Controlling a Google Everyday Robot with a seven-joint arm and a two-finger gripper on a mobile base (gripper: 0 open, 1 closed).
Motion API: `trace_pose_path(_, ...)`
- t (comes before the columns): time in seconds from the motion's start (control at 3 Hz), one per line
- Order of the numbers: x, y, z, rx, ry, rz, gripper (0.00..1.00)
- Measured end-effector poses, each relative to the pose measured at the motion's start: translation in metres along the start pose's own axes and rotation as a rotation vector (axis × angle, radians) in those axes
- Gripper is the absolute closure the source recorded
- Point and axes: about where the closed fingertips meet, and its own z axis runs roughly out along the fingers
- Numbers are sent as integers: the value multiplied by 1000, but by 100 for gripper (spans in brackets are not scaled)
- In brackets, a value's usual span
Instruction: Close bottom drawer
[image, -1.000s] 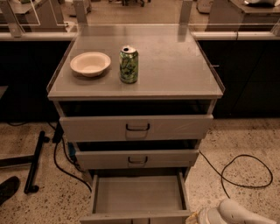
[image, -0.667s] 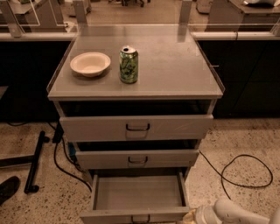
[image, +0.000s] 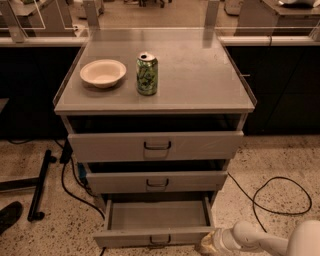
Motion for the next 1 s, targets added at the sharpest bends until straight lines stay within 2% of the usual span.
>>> trace_pose_path(0.33, -9, -19, 11, 45, 5, -12, 100)
trace_pose_path(1.0, -12, -53, 5, 165, 7, 17, 100)
